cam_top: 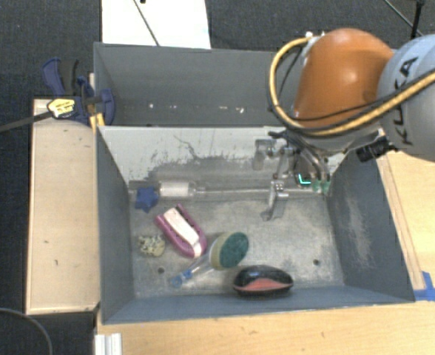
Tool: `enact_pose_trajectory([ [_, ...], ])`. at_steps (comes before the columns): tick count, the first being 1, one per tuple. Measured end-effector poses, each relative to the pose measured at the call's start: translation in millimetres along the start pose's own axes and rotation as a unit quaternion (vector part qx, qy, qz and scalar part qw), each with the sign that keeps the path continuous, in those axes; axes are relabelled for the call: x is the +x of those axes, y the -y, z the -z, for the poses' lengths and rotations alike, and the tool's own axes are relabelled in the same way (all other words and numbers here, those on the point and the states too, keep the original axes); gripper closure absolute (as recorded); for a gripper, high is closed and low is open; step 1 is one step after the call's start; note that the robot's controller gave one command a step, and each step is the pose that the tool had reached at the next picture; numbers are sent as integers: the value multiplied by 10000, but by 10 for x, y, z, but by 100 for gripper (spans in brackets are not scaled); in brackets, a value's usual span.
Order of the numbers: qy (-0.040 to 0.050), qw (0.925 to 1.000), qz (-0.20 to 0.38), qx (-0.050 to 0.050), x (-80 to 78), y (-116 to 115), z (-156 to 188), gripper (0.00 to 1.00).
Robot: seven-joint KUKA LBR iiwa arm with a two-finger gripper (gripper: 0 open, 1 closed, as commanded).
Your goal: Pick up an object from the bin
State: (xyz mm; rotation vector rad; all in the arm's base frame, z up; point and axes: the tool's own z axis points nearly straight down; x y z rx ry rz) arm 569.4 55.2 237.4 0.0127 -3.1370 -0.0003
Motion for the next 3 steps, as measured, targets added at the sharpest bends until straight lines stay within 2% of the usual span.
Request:
enact_pose_trajectory([
  [1, 111, 9945, 1038, -12, 414, -217, -1493, 0],
  [2, 86, 9948, 1016, -6, 422, -207, -1474, 100],
  [3, 70, 9963, 862, -6, 682, -461, -192, 100],
])
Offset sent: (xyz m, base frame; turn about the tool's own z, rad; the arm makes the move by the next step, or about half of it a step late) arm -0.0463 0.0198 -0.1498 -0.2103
